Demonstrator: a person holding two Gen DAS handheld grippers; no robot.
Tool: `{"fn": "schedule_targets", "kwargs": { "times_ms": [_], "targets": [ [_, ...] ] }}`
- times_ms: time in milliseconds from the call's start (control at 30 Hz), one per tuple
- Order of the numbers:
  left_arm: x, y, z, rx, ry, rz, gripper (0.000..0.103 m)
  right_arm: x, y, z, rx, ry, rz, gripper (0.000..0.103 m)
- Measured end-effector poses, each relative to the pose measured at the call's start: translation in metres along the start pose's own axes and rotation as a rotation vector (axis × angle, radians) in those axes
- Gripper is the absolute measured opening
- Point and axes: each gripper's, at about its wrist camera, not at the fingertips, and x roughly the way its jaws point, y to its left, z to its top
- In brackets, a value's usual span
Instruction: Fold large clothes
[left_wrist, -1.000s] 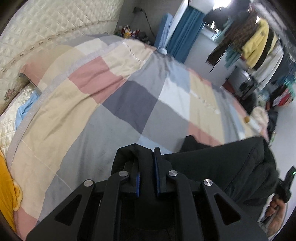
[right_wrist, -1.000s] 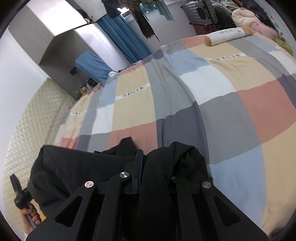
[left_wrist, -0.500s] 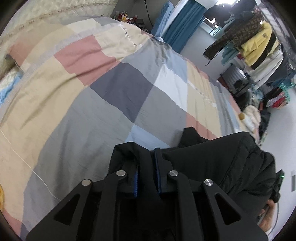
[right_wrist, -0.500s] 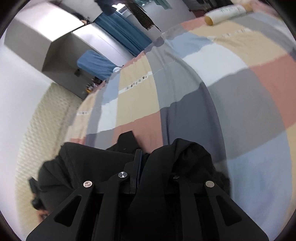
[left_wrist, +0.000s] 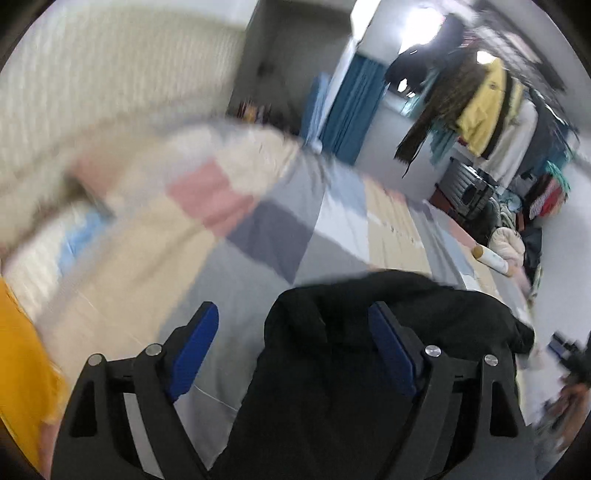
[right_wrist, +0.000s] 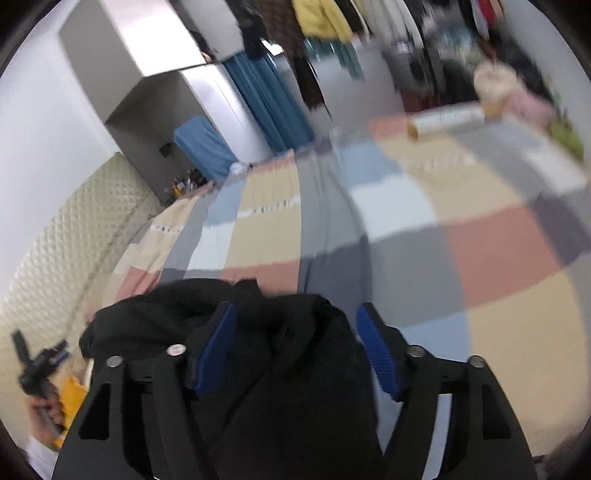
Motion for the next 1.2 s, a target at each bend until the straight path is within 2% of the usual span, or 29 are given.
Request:
{"fn": "schedule_targets", "kwargs": {
  "times_ms": [100,233,333,467,567,633,667,867,1033,1200],
  "targets": [
    [-0.016,-0.026,-0.007,0.065,-0.050,-0.052,0.083,-0.017,0.031,-0.008,-0.055,-0.065,0.017,0.082],
    [-0.006,-0.072,-0.025,0.167,-0.033,-0.102,0.083,-0.006,0.079,-0.029,-0.158,-0.077,0.015,0.086],
    [0.024,-0.103,-0.037,0.241,0.001,-0.077,0.083,0.021,0.114,-0.050,-0.230,-0.043,0.008,0.087],
    [0.066,-0.121,-0.048,0.269,0.047,-0.048,0.083,0.070,0.141,-0.075,-0.309,0.030,-0.027,0.088],
    [0.086,-0.128,-0.053,0.291,0.055,-0.018,0.083,0.099,0.147,-0.085,-0.316,0.068,-0.039,0.088],
    [0.095,-0.131,-0.058,0.299,0.062,-0.007,0.083,0.113,0.150,-0.087,-0.329,0.071,-0.053,0.094],
    [0.100,-0.131,-0.059,0.299,0.067,-0.006,0.083,0.122,0.150,-0.086,-0.330,0.064,-0.061,0.099],
    [0.131,-0.123,-0.055,0.269,0.076,-0.015,0.083,0.159,0.147,-0.077,-0.317,0.079,-0.067,0.103],
    [0.152,-0.117,-0.053,0.233,0.087,-0.027,0.084,0.181,0.146,-0.076,-0.326,0.071,-0.070,0.103],
    [0.162,-0.117,-0.054,0.233,0.091,-0.007,0.084,0.201,0.144,-0.078,-0.324,0.063,-0.073,0.103]
  ]
}}
